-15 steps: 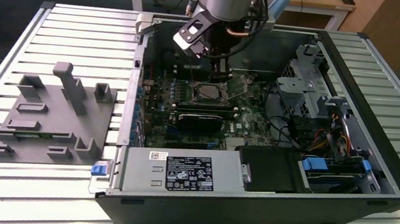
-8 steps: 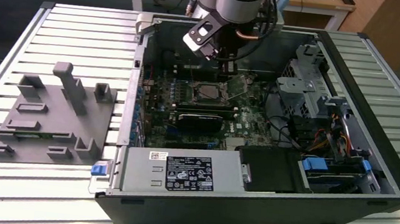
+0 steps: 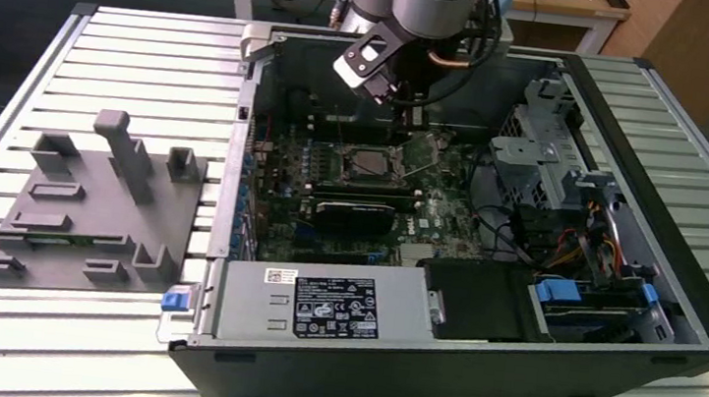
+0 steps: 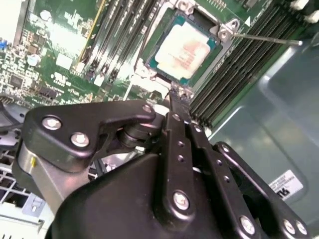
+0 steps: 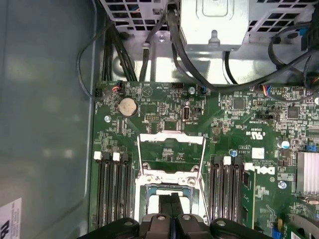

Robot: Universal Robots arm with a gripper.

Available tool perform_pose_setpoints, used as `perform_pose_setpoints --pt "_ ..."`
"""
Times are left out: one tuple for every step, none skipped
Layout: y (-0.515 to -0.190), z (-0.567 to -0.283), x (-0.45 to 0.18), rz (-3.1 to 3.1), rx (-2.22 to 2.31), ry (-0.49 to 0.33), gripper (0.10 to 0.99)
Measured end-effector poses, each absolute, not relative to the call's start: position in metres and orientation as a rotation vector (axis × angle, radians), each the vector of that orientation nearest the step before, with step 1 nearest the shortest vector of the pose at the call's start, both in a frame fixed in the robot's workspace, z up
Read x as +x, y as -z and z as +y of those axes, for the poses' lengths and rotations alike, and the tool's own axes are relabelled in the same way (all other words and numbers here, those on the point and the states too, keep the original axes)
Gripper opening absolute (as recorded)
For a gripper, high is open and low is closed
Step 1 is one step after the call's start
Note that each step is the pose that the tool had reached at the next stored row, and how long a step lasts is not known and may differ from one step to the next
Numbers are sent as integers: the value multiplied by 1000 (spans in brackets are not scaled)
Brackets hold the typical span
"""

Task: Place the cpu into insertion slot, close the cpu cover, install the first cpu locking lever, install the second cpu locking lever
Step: 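Close the cpu cover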

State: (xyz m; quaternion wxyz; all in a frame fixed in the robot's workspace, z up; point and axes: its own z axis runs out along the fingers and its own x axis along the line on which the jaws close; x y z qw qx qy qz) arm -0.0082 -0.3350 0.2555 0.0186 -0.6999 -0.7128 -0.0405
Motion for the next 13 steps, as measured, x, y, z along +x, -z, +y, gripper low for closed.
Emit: perform_pose_setpoints --pt "-257 -335 -8 -2213 -2173 125 122" --pt "-257 -335 -6 -2213 -2173 125 122" --pt "-257 -335 -5 -2212 -2172 125 122" --pt "-257 -335 -3 -2212 -2173 125 122" --pt "-257 -335 0 -2212 -2172 124 122" --pt "-257 -335 3 -2212 -2172 124 122" --pt "-257 -335 7 -2212 -2172 123 122" --pt "-257 -335 10 -2212 -2172 123 122" --pt "-257 -335 13 -2212 -2172 123 122" --pt "-257 -335 16 -2212 -2172 122 122" --pt "-257 -335 18 -2211 -2172 122 122" --pt "-257 -335 20 -2211 -2172 122 122" --pt "-257 -335 22 -2211 -2172 122 122"
